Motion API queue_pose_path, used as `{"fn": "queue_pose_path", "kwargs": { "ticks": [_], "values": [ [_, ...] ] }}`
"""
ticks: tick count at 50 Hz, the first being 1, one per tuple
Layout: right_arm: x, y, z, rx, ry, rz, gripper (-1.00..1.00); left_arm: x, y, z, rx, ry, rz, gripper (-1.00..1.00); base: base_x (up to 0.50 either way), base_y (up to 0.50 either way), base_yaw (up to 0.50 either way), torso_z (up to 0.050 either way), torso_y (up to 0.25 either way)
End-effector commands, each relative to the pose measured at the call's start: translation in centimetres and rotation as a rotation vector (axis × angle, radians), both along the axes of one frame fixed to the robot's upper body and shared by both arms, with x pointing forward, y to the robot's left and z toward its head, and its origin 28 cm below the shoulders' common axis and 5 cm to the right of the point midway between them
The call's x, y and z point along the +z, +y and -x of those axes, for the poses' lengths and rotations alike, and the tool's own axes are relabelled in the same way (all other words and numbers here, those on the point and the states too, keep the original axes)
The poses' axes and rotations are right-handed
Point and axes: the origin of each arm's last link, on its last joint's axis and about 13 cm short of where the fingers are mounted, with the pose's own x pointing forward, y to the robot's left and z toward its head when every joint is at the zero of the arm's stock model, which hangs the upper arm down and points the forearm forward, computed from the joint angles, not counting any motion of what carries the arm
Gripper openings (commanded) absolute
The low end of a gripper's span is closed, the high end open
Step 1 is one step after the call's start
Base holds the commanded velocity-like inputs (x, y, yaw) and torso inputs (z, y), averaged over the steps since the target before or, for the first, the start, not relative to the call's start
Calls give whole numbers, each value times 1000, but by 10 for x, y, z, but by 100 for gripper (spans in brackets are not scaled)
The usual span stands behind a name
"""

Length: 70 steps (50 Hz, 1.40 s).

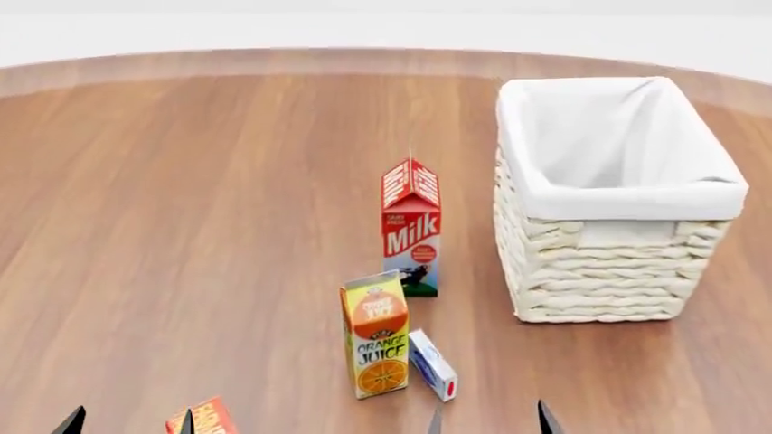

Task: Pick up the orange juice, and put it in the basket.

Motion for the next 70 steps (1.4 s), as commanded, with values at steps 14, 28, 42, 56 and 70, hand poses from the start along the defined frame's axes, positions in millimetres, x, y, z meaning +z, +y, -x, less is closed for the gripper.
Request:
{"fn": "queue_pose_path", "kwargs": {
  "ticks": [14, 28, 42, 56, 70],
  "values": [
    [2, -1, 0, 0, -8, 1, 100, 0, 0, 0, 0, 0, 0, 100, 386, 0, 0, 0, 0],
    [2, 0, 1, 4, -9, 1, 100, 0, 0, 0, 0, 0, 0, 100, 388, 0, 0, 0, 1],
    [7, 0, 2, 2, -16, -1, 100, 0, 0, 0, 0, 0, 0, 100, 167, 0, 0, 0, 0],
    [14, 8, 31, 63, -47, 5, 100, 0, 0, 0, 0, 0, 0, 100, 0, 0, 0, 0, 0],
    [18, 14, 55, 103, -82, 1, 100, 0, 0, 0, 0, 0, 0, 100, 0, 0, 0, 0, 0]
  ]
}}
